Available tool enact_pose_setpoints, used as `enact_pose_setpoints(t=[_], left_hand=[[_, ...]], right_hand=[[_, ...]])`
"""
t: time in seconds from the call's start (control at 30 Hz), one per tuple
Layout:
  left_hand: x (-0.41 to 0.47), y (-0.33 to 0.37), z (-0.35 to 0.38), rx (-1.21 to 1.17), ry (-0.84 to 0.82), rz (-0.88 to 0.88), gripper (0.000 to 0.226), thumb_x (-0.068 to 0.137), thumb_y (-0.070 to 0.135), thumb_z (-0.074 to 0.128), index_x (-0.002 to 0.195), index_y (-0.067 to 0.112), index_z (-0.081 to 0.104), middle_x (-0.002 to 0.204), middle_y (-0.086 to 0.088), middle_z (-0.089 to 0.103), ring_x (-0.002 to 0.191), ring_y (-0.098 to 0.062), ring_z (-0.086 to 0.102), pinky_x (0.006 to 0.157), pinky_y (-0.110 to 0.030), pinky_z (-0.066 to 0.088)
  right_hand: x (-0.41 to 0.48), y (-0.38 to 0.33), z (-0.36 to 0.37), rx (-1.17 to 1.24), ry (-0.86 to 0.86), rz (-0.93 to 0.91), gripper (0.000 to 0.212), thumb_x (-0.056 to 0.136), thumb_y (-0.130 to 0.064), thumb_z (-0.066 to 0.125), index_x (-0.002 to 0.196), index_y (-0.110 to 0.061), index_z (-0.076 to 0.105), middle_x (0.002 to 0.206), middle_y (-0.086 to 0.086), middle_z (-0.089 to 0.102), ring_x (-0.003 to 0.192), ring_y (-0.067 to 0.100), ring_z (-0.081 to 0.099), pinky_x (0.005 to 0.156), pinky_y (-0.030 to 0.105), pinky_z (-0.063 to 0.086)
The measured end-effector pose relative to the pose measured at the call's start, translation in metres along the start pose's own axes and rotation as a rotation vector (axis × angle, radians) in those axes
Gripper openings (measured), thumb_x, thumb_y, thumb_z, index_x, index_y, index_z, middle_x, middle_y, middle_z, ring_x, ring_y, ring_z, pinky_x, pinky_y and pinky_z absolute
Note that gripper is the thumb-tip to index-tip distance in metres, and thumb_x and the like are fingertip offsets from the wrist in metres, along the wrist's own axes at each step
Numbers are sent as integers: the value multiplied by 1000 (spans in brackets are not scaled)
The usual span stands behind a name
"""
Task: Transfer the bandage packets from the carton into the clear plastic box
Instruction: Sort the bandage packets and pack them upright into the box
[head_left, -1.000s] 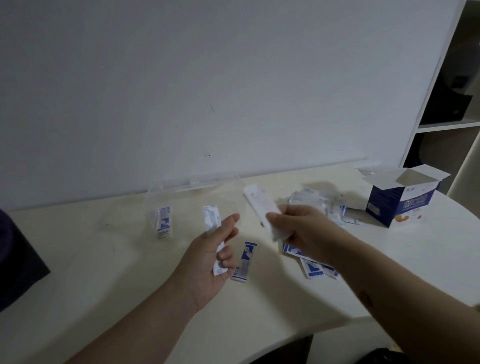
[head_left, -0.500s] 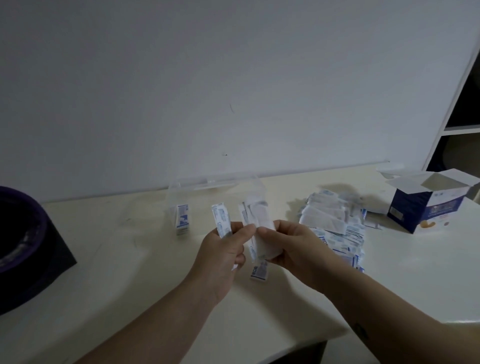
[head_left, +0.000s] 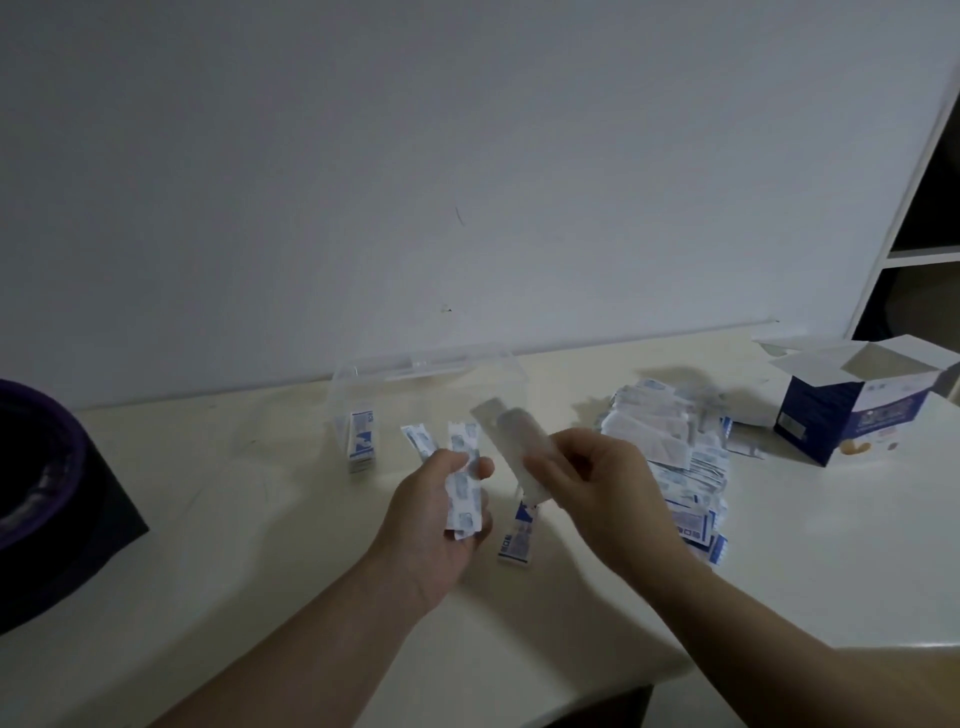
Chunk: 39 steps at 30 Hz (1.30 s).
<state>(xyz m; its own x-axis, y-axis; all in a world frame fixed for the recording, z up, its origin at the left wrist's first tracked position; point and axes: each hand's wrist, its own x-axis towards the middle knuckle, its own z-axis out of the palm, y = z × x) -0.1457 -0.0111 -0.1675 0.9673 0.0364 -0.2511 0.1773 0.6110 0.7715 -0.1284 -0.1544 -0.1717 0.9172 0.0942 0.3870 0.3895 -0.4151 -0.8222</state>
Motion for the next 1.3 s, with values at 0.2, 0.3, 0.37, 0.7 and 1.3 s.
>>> enact_pose_setpoints(t=[0.2,0.3,0.37,0.7,1.3], left_hand=[[2,-4,-1,-44,-23,-90,39,93,50,44,103,19,65,73,0,66,65,-11,58,60,-24,41],[2,-2,-5,-50,-135,-80,56,85,62,41,105,15,65,79,-2,72,68,-10,67,71,-26,45],[1,-1,-6,-13,-158,-70,50,78,57,53,103,17,69,83,-1,67,73,-10,61,74,-24,43],[-1,5,-5,-179,-58,-45,20,92,18,50,78,9,62,78,-7,64,69,-18,63,67,-30,51],[15,3,-12,-183,8,-67,12,94,30,49,88,20,50,69,-1,47,40,-7,33,35,-12,28]], right_hand=[[-11,8,19,-525,46,-632,10,77,-7,62,80,-11,71,69,2,53,56,20,51,48,32,44],[-12,3,18,-597,48,-688,14,75,-6,63,85,-12,71,70,2,52,57,20,47,49,31,41],[-12,-1,18,-631,32,-712,19,72,-6,66,89,-13,71,71,2,51,58,18,46,50,30,39],[-22,4,2,-294,80,-787,7,83,-14,65,86,-18,59,78,-2,62,68,16,56,59,28,45],[-11,10,-7,-670,-385,-281,67,81,-67,17,122,-35,58,122,-13,58,107,11,46,94,30,32]])
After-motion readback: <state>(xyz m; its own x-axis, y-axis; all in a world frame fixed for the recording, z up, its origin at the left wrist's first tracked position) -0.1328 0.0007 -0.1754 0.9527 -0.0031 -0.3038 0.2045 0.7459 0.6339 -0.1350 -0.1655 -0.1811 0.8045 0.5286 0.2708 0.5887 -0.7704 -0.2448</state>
